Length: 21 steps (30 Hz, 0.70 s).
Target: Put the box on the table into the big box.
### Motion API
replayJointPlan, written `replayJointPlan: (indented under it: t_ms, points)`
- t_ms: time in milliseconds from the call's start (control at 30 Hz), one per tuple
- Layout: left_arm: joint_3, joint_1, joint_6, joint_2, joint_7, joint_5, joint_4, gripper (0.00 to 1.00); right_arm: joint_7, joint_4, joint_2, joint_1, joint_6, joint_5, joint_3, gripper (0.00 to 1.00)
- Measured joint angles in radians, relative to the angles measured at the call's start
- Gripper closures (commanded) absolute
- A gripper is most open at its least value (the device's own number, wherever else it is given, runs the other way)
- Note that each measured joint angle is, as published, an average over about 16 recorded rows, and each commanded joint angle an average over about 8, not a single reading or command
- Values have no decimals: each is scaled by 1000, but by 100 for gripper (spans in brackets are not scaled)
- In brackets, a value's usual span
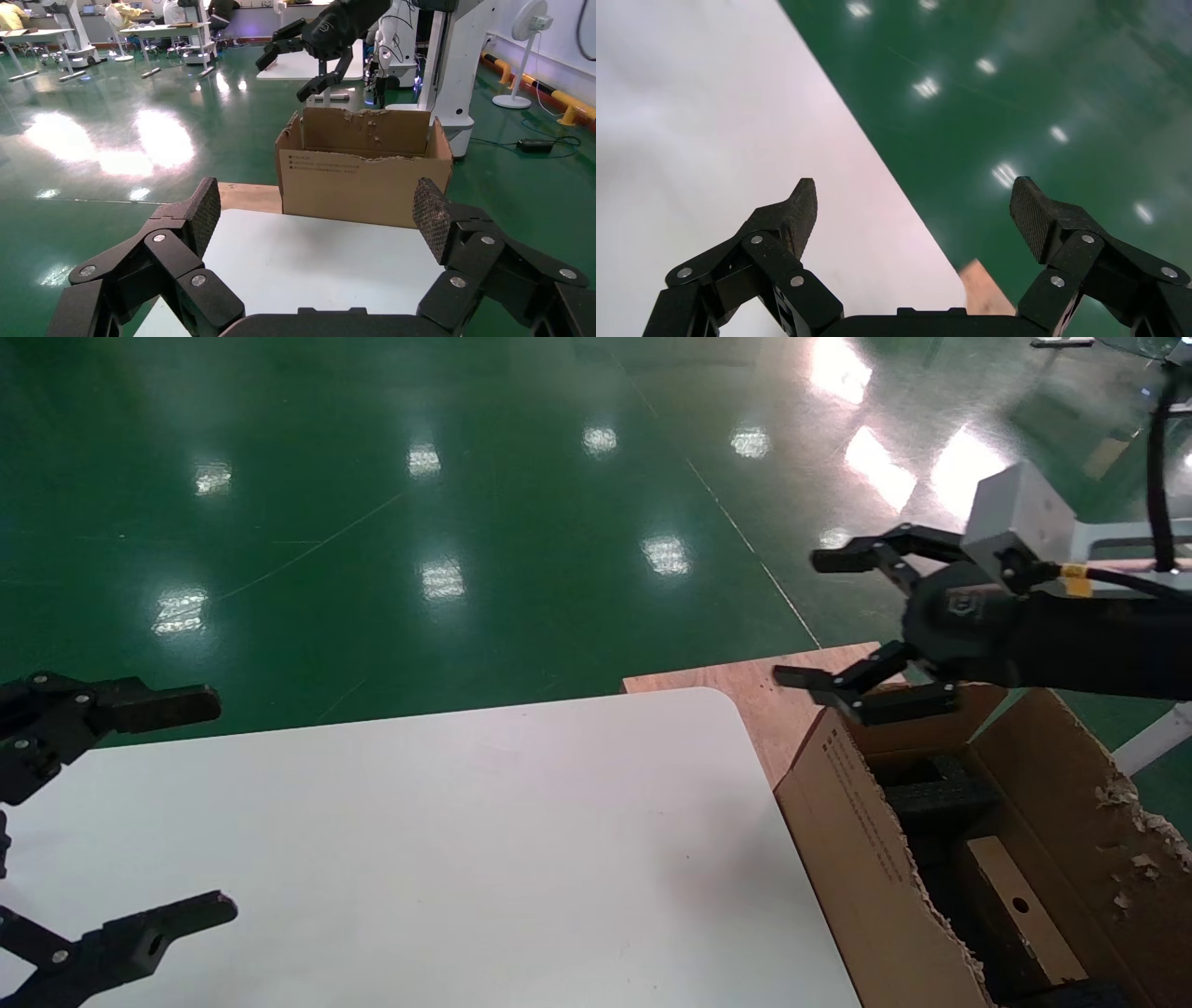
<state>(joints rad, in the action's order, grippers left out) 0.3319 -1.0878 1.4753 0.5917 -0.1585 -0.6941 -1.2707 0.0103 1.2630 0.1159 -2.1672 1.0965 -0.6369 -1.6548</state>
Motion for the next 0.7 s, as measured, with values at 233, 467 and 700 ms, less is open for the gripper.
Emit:
replayJointPlan:
  t_ms: [233, 467, 700]
  points:
    - [0, 0, 0, 0, 0, 0, 0, 0, 34, 4, 94, 208, 76, -18, 262, 0]
    - [0, 0, 0, 0, 0, 0, 0, 0, 68, 8, 189, 416, 152, -36, 524, 0]
    - [0, 0, 0, 0, 0, 0, 0, 0, 101, 12, 283, 624, 228, -54, 785, 0]
